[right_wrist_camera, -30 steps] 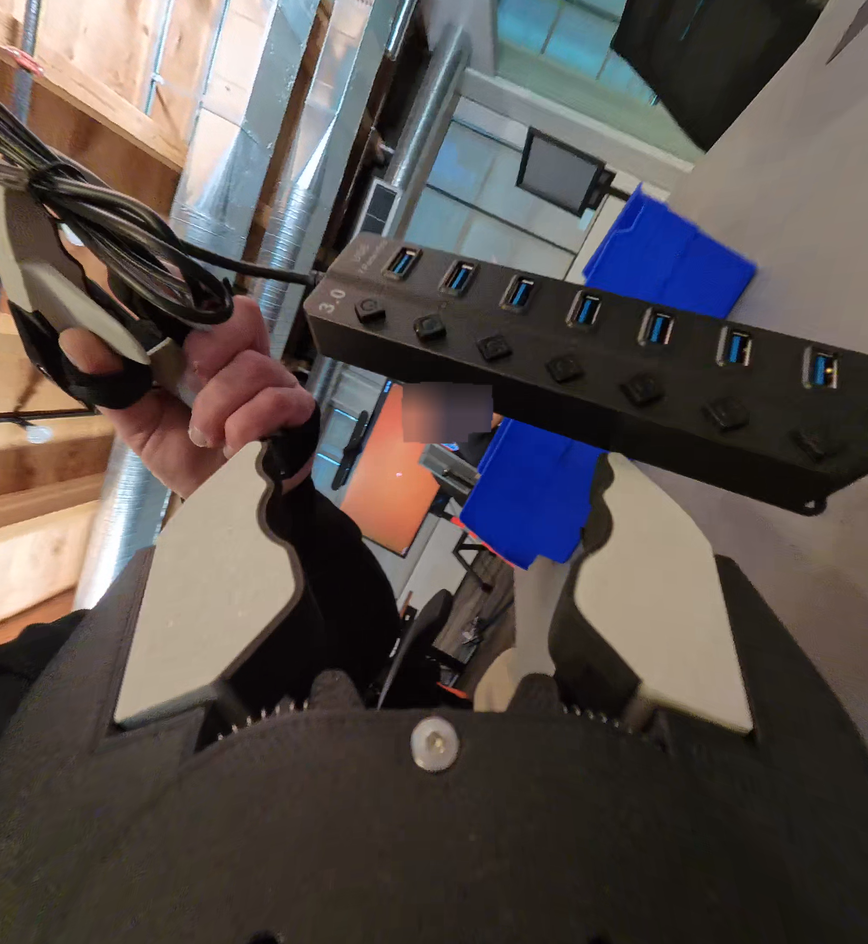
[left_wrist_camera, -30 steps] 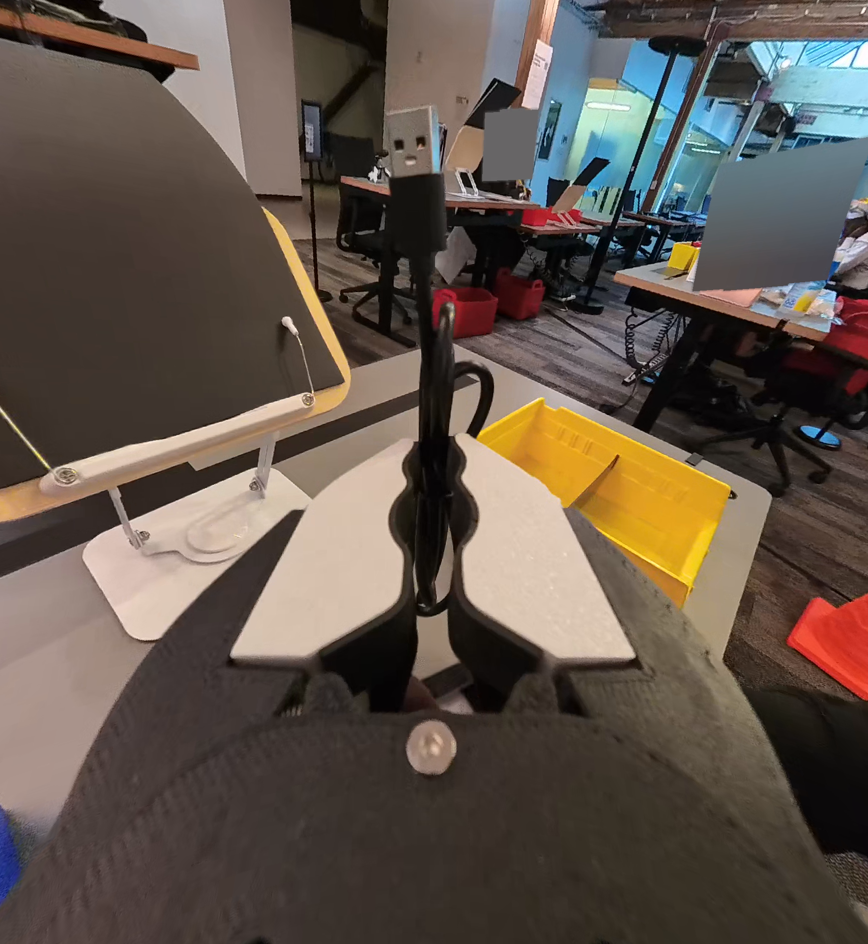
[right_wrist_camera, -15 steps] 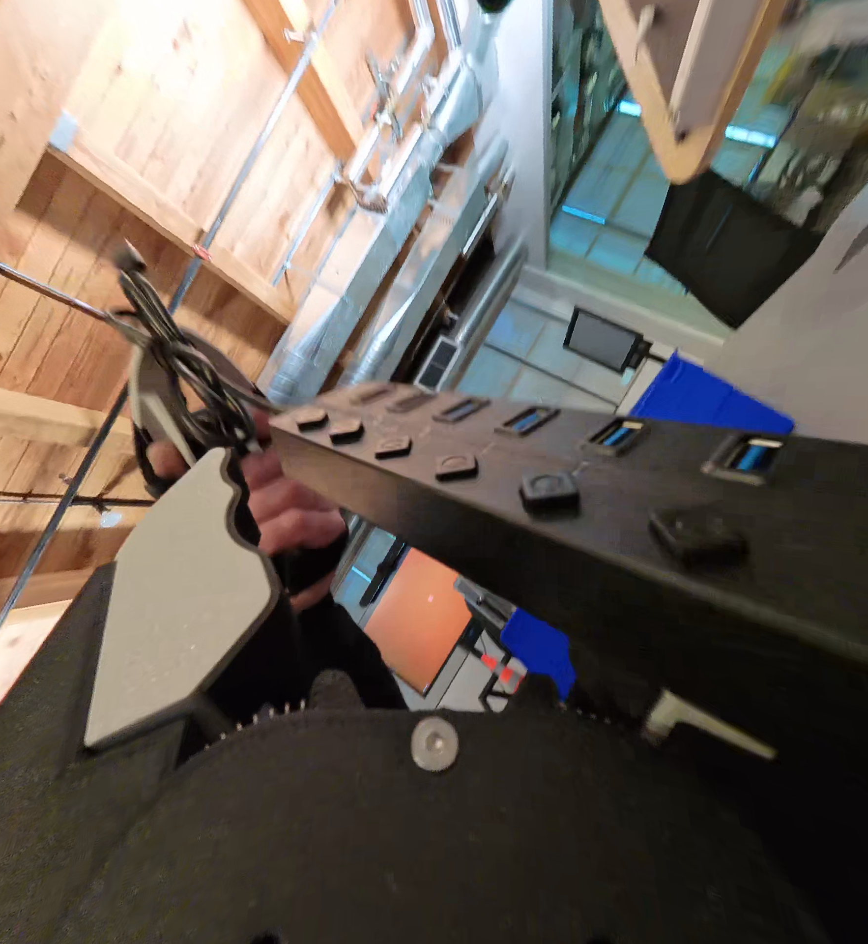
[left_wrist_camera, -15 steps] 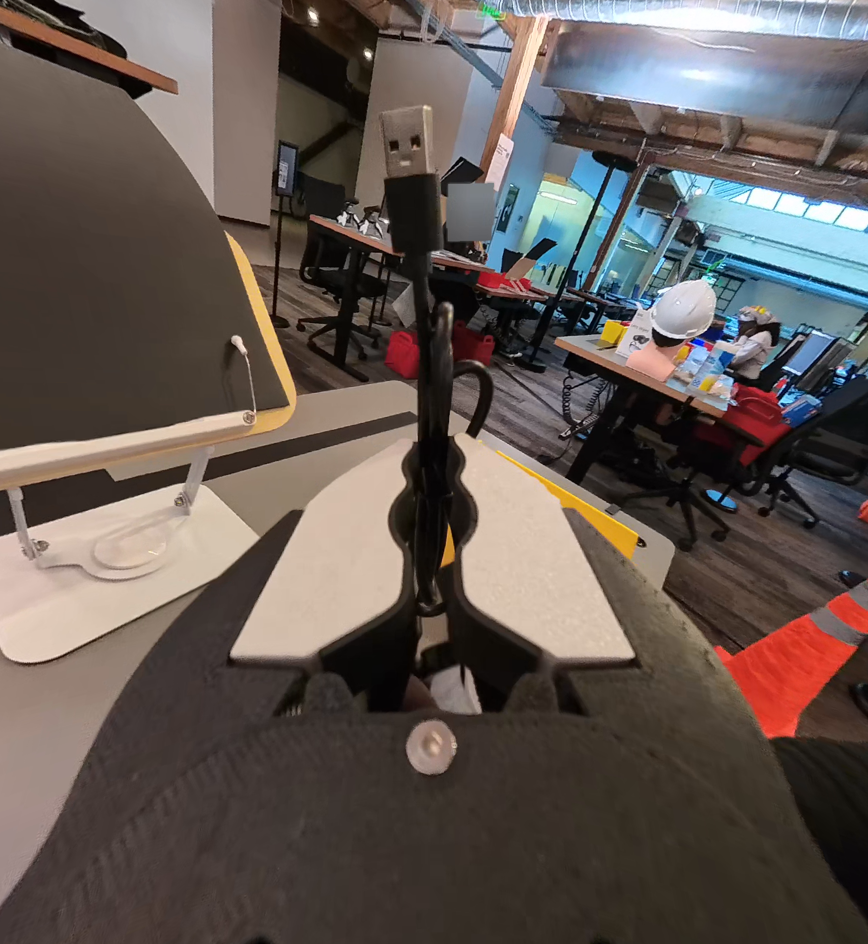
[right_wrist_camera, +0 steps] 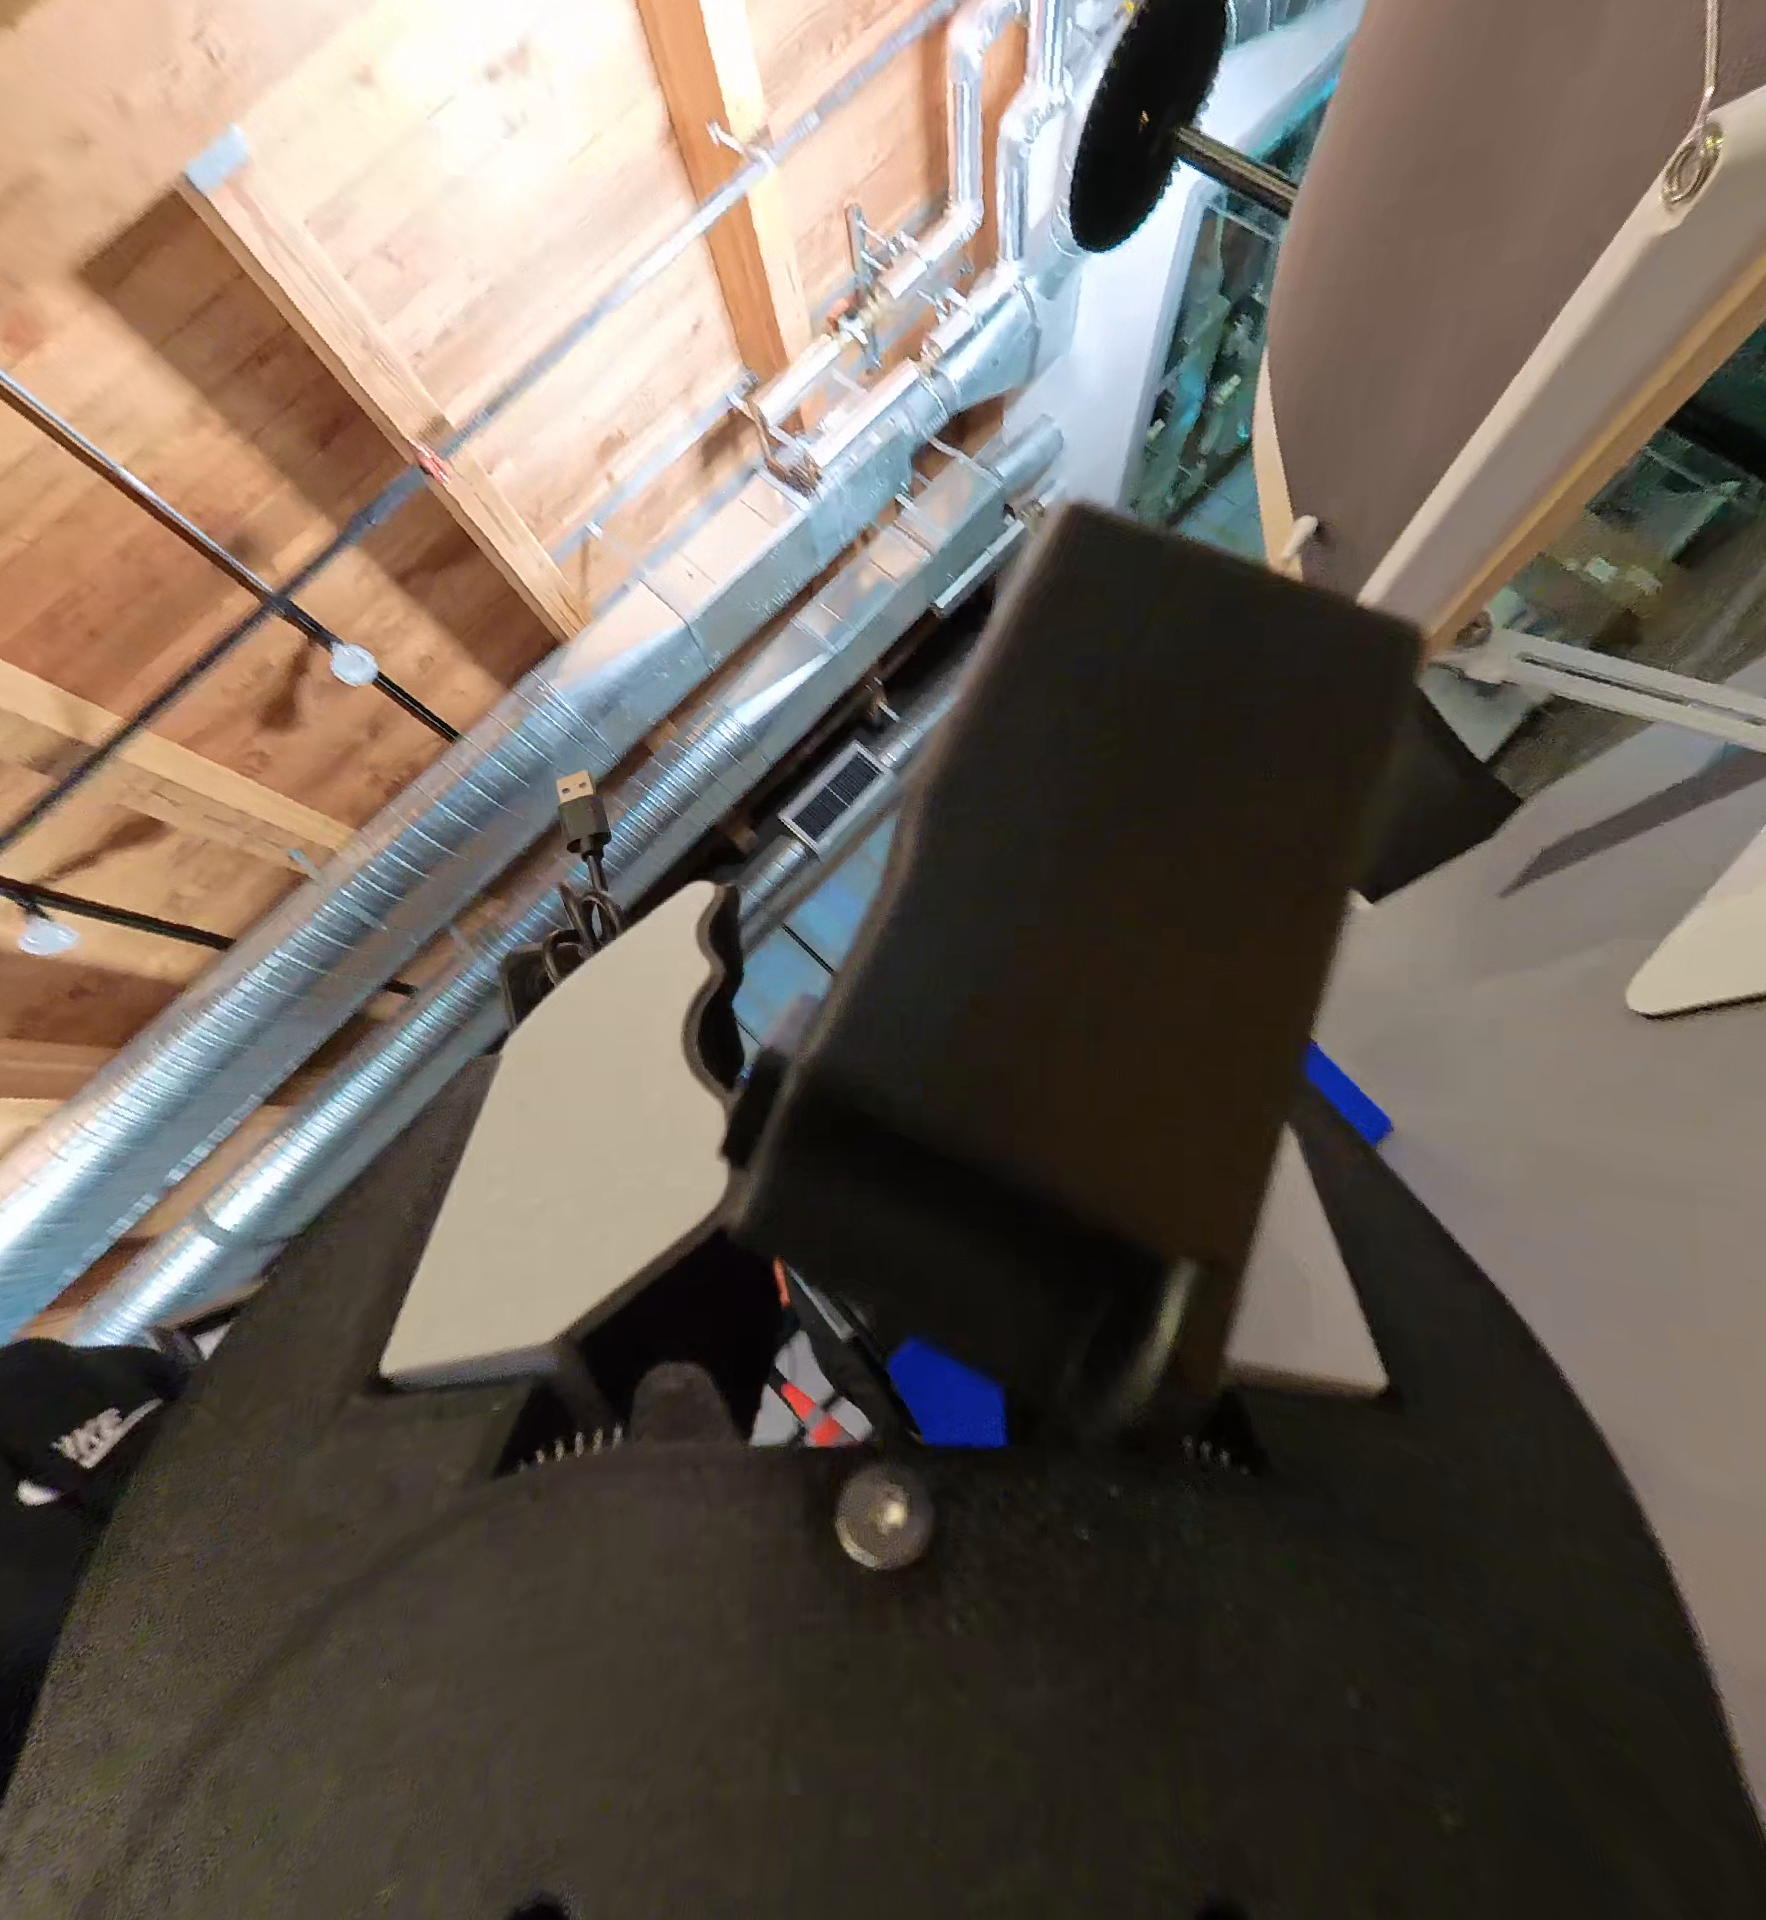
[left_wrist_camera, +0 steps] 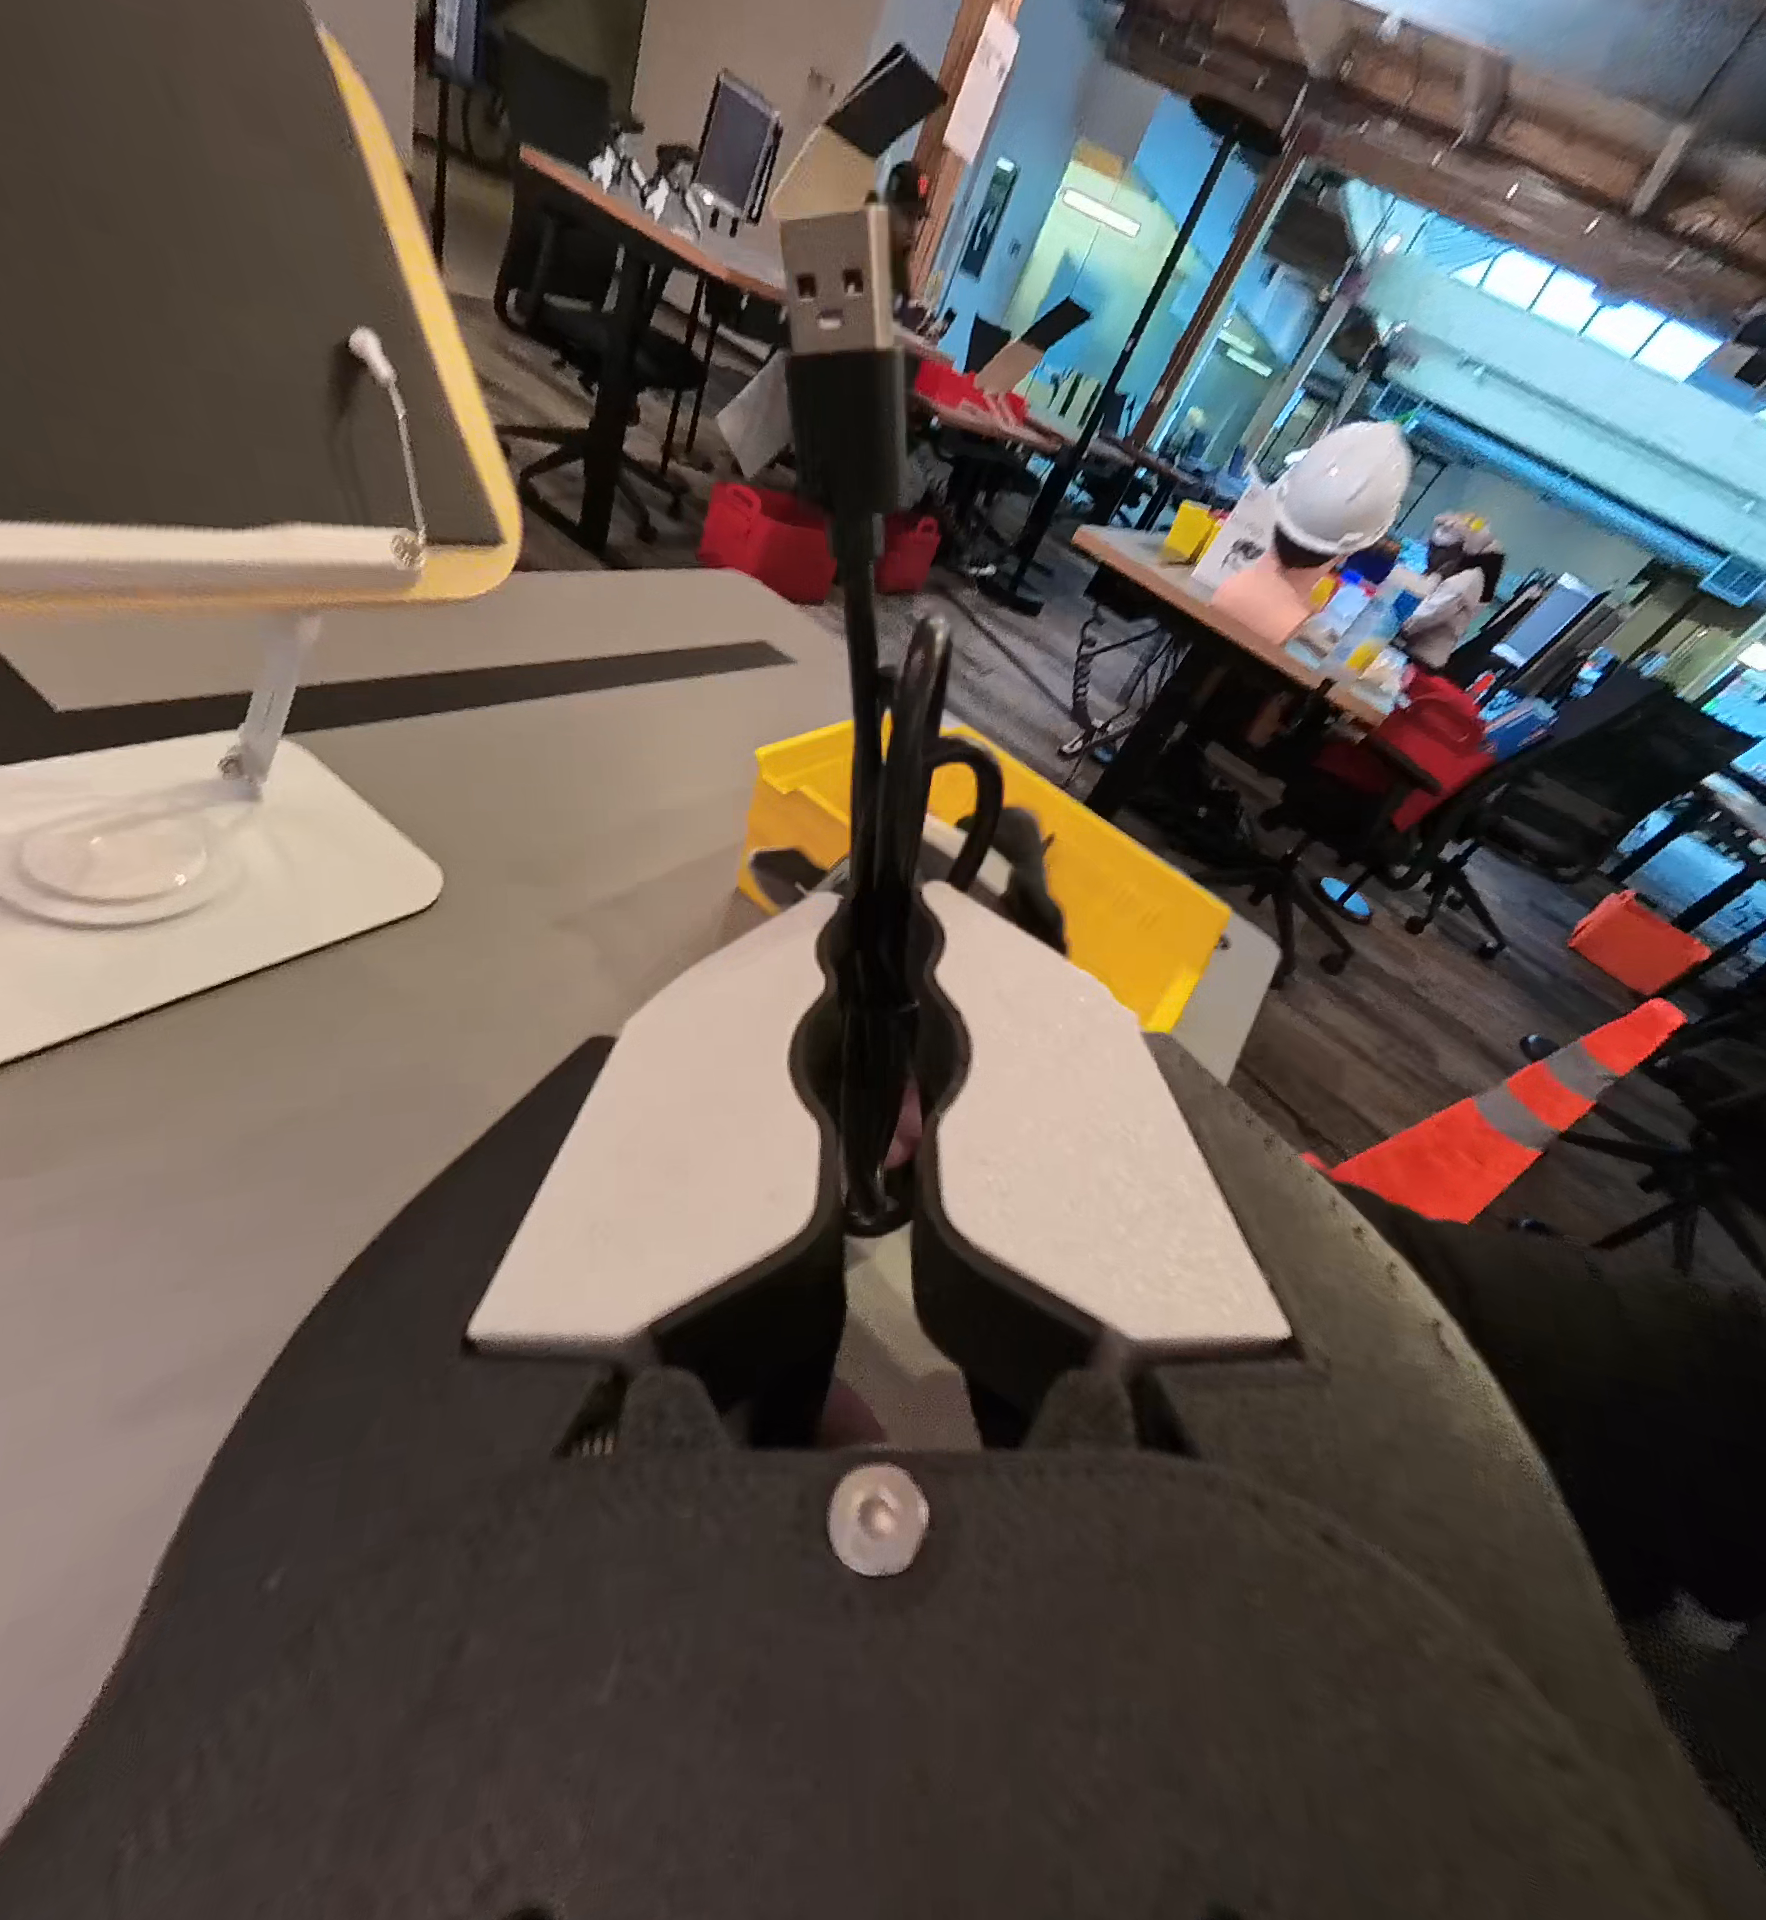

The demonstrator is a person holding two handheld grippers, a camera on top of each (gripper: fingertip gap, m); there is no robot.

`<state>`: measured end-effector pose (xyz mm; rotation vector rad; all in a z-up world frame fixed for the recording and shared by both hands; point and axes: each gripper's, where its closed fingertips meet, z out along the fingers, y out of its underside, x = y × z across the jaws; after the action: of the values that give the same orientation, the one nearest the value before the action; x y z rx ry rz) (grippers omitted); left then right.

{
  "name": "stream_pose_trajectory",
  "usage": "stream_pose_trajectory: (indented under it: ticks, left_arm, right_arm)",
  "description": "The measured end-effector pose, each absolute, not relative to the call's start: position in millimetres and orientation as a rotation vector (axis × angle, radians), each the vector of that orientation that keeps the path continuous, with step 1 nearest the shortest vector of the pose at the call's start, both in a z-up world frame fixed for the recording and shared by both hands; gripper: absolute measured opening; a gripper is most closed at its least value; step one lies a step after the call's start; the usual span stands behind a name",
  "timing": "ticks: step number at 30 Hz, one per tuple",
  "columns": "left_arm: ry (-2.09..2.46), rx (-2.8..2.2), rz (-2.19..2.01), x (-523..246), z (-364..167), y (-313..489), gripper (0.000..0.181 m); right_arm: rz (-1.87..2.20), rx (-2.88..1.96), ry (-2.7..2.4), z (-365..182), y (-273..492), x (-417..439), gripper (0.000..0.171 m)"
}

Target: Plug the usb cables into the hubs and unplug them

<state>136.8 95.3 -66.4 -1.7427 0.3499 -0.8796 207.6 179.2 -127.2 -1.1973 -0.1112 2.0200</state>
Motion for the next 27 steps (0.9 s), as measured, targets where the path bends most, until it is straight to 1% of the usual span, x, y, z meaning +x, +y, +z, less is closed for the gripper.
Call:
stream_pose_trajectory:
  ticks: [1,3,4,5,7,8,10,11,12,17,19,21,22,23,25,26,27]
  left_arm:
    - [0.362,-1.756,-0.86,135,-75,96,0.008]
    - [0.421,-1.801,-0.771,131,-95,101,0.009]
    - [0.433,-1.821,-0.712,127,-104,105,0.014]
    - [0.445,-1.831,-0.662,124,-111,108,0.025]
    - [0.517,-1.841,-0.474,118,-123,113,0.051]
    - [0.539,-1.829,-0.383,116,-125,115,0.058]
    - [0.592,-1.785,-0.269,118,-123,114,0.062]
    - [0.622,-1.762,-0.195,118,-122,115,0.066]
    - [0.652,-1.73,-0.12,118,-119,115,0.069]
    - [0.763,-1.554,0.111,131,-96,104,0.075]
    - [0.838,-1.56,0.14,141,-101,99,0.07]
    - [0.908,-1.614,0.148,151,-119,98,0.07]
    - [0.942,-1.639,0.138,157,-130,99,0.068]
    - [0.983,-1.688,0.127,161,-145,100,0.069]
    - [1.062,-1.791,0.152,164,-174,105,0.074]
    - [1.097,-1.833,0.154,165,-188,108,0.078]
    - [1.114,-1.859,0.128,169,-199,111,0.08]
  right_arm:
    - [1.987,-1.232,-0.142,-129,179,207,0.049]
    - [1.923,-1.31,-0.184,-135,180,204,0.046]
    - [1.89,-1.371,-0.194,-141,182,203,0.047]
    - [1.864,-1.429,-0.209,-147,182,201,0.045]
    - [1.814,-1.506,-0.248,-155,183,198,0.05]
    - [1.773,-1.553,-0.263,-160,184,197,0.043]
    - [1.699,-1.627,-0.325,-169,184,193,0.044]
    - [1.672,-1.662,-0.334,-174,185,192,0.054]
    - [1.645,-1.694,-0.337,-178,186,191,0.042]
    - [1.503,-1.842,-0.391,-200,185,185,0.041]
    - [1.484,-1.848,-0.395,-201,185,184,0.04]
    - [1.479,-1.849,-0.393,-200,184,183,0.04]
    - [1.458,-1.854,-0.392,-201,185,184,0.045]
    - [1.446,-1.852,-0.395,-201,184,184,0.046]
    - [1.462,-1.831,-0.38,-197,184,184,0.045]
    - [1.465,-1.819,-0.381,-195,183,184,0.041]
    - [1.46,-1.809,-0.395,-193,182,183,0.042]
